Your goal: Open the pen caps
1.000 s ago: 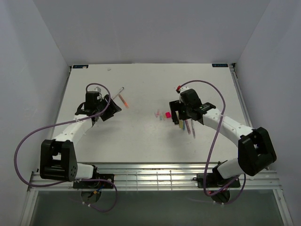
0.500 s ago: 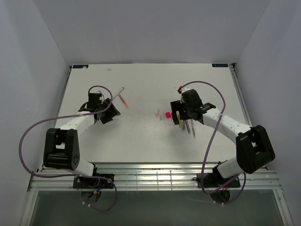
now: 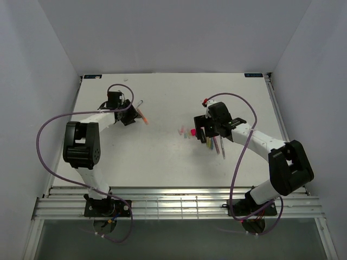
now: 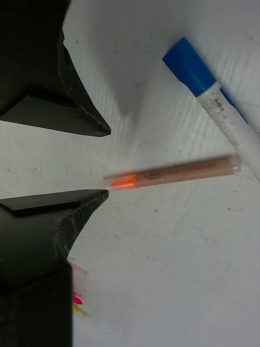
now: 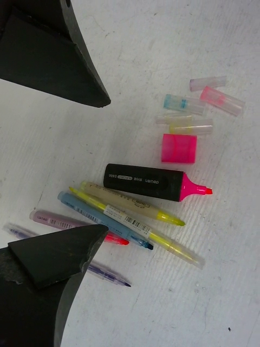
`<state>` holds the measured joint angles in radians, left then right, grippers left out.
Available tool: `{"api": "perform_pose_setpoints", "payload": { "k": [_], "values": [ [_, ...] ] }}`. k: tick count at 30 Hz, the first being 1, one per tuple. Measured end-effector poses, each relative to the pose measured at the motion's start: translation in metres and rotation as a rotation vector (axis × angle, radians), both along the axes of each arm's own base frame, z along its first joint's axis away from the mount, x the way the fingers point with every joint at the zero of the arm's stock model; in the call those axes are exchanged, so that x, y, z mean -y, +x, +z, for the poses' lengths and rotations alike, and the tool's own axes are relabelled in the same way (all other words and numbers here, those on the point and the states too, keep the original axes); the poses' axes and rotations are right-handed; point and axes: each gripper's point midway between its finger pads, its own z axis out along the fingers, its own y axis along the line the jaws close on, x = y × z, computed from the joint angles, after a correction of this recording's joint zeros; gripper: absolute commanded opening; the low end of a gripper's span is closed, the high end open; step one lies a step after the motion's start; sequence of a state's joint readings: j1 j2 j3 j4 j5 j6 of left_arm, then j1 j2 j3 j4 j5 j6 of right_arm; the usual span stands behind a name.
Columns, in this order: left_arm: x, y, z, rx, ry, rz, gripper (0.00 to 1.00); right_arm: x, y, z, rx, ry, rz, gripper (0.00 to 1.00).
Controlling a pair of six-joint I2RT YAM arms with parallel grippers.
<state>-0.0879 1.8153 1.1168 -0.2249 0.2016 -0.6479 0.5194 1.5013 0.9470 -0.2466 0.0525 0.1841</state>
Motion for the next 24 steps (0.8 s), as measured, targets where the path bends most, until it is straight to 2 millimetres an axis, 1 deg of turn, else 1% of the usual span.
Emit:
{"api": "perform_pose_setpoints", "payload": {
  "k": [5, 9, 12, 15, 21, 24],
  "values": [
    [0.007, 0.026, 0.001, 0.024, -0.013, -0.006, 0.55, -0.004, 0.003, 0.003, 0.017, 0.012, 0.014, 0.96],
    [0.014, 0.052, 0.003, 0.043, -0.010, -0.015, 0.56, -0.004, 0.004, 0.004, 0.021, 0.012, 0.017, 0.96],
    [0.018, 0.062, -0.001, 0.040, 0.009, -0.023, 0.56, -0.006, 0.006, 0.006, 0.035, 0.019, 0.019, 0.96],
    [0.023, 0.064, -0.007, 0.025, 0.044, -0.034, 0.57, -0.007, 0.008, 0.008, 0.046, 0.026, 0.020, 0.96],
    [0.030, 0.059, -0.012, 0.002, 0.119, -0.045, 0.56, -0.009, 0.010, 0.016, 0.076, 0.040, 0.024, 0.97],
    [0.033, 0.057, -0.014, -0.010, 0.158, -0.048, 0.56, -0.009, 0.010, 0.016, 0.080, 0.043, 0.025, 0.97]
  ]
}}
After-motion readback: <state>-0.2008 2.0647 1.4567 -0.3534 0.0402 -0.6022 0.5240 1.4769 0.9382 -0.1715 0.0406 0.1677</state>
